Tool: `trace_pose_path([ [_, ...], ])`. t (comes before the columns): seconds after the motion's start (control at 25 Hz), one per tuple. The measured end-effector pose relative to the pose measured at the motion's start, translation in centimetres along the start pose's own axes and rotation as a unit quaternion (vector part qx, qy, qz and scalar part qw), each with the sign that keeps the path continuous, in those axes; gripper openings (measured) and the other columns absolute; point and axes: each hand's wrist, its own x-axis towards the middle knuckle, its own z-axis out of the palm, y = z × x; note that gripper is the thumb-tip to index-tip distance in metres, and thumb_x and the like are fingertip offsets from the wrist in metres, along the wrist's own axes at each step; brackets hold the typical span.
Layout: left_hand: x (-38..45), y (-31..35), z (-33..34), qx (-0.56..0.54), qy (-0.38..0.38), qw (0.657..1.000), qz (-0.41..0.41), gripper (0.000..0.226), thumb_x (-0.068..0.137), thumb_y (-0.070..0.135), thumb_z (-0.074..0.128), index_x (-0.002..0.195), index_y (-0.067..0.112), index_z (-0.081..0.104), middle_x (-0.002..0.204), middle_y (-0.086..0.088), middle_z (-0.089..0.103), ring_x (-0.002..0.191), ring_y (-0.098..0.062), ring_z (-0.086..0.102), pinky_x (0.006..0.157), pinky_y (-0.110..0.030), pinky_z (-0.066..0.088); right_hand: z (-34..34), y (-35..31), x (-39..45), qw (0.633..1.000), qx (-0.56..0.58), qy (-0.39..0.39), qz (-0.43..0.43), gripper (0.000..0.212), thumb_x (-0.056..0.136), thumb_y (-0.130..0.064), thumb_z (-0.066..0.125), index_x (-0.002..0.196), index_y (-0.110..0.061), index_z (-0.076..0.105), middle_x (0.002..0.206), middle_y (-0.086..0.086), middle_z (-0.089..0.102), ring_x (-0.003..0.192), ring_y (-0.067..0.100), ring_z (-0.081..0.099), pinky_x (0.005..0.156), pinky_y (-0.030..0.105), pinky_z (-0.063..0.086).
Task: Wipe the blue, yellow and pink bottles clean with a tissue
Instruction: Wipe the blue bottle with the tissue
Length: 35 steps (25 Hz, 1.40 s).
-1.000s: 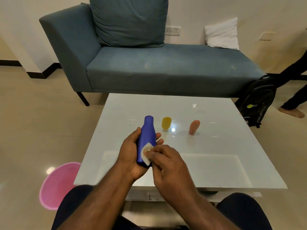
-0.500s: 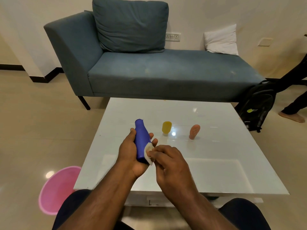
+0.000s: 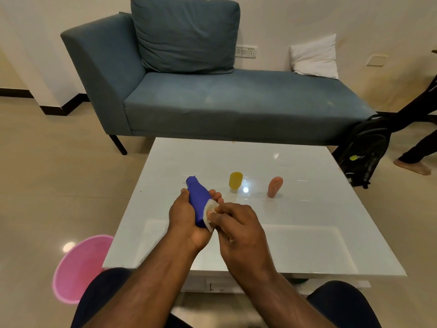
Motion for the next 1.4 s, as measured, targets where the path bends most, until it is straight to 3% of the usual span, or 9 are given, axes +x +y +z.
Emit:
trace_pose_path([
  [0.16,0.3,-0.5,0.2,-0.016,-0.013,0.999,-0.034,0.051,0.1,0.05,0.046,0.103,0.002,0.06,0.071,-0.015,0.07,0.073,-0.023,0.063,0.058,-0.033,0.06,-0.1,0.1,-0.1,0.996,-0.034,-0.04,-0.07,0.028,0.081,-0.014,0.07,0.109,-0.016,0.065,0.11,0.004,0.063,0.1,0.018,0.053,0.079,0.021,0.046],
  [0.36,0.4,-0.5,-0.3,-0.013,-0.008,1.0,-0.013,0.042,0.102,0.042,0.046,0.11,0.005,0.062,0.087,-0.016,0.072,0.076,-0.028,0.068,0.06,-0.037,0.062,-0.5,0.7,-0.5,0.998,0.037,0.023,0.038,0.023,0.08,-0.011,0.069,0.101,-0.021,0.067,0.106,-0.005,0.061,0.098,0.011,0.053,0.081,0.014,0.045],
  [0.6,0.3,-1.1,0.5,-0.011,-0.038,0.998,-0.044,0.049,0.1,0.049,0.047,0.109,0.002,0.06,0.078,-0.016,0.072,0.077,-0.026,0.066,0.06,-0.035,0.062,-1.1,0.4,0.5,0.995,-0.036,-0.026,-0.084,0.024,0.083,-0.02,0.065,0.106,-0.016,0.066,0.11,0.003,0.064,0.103,0.017,0.051,0.083,0.021,0.046],
  [0.8,0.2,-0.6,0.6,-0.008,-0.019,1.0,0.009,0.038,0.103,0.041,0.045,0.113,0.007,0.06,0.085,-0.016,0.073,0.071,-0.028,0.071,0.059,-0.037,0.062,-1.1,0.6,0.2,0.997,0.034,0.049,0.043,0.019,0.084,-0.02,0.062,0.102,-0.019,0.066,0.105,-0.006,0.058,0.095,0.013,0.054,0.08,0.016,0.047],
  [0.96,0.0,-1.1,0.6,0.02,-0.056,0.998,-0.024,0.056,0.095,0.055,0.053,0.116,0.004,0.063,0.088,-0.016,0.075,0.074,-0.028,0.075,0.064,-0.038,0.063,-1.0,-0.3,0.3,0.999,-0.003,0.007,-0.043,0.019,0.089,-0.02,0.057,0.103,-0.015,0.068,0.107,0.001,0.063,0.098,0.014,0.051,0.085,0.015,0.042],
  [1.08,0.2,-0.4,0.5,0.032,-0.068,0.997,0.003,0.053,0.094,0.048,0.059,0.128,0.008,0.06,0.113,-0.015,0.074,0.091,-0.031,0.075,0.068,-0.04,0.064,-1.4,0.3,0.5,0.993,0.103,0.033,0.054,0.019,0.083,-0.011,0.067,0.1,-0.019,0.071,0.108,-0.007,0.062,0.102,0.006,0.054,0.086,0.016,0.045],
  [1.2,-0.1,-0.5,0.2,0.036,-0.083,0.996,-0.001,0.048,0.096,0.045,0.056,0.129,0.01,0.06,0.112,-0.013,0.074,0.092,-0.03,0.075,0.066,-0.04,0.063,-1.7,0.0,0.3,0.959,0.224,0.018,0.175,0.022,0.082,-0.009,0.07,0.096,-0.027,0.073,0.105,-0.017,0.063,0.103,0.005,0.059,0.083,0.02,0.051],
  [1.32,-0.2,-0.3,-0.2,0.056,-0.111,0.992,0.008,0.047,0.098,0.044,0.053,0.132,0.012,0.058,0.119,-0.012,0.073,0.103,-0.031,0.073,0.079,-0.044,0.061,-1.9,-0.4,1.0,0.936,0.275,-0.01,0.219,0.018,0.084,-0.017,0.069,0.093,-0.032,0.073,0.099,-0.016,0.065,0.099,0.007,0.061,0.077,0.023,0.054],
  [1.4,-0.4,-0.3,-0.2,0.081,-0.129,0.988,0.014,0.045,0.099,0.044,0.051,0.131,0.013,0.059,0.118,-0.012,0.073,0.098,-0.029,0.074,0.08,-0.044,0.061,-2.1,-0.2,2.4,0.925,0.293,-0.009,0.241,0.01,0.086,-0.023,0.067,0.092,-0.03,0.073,0.097,-0.013,0.067,0.094,0.011,0.063,0.074,0.024,0.055],
])
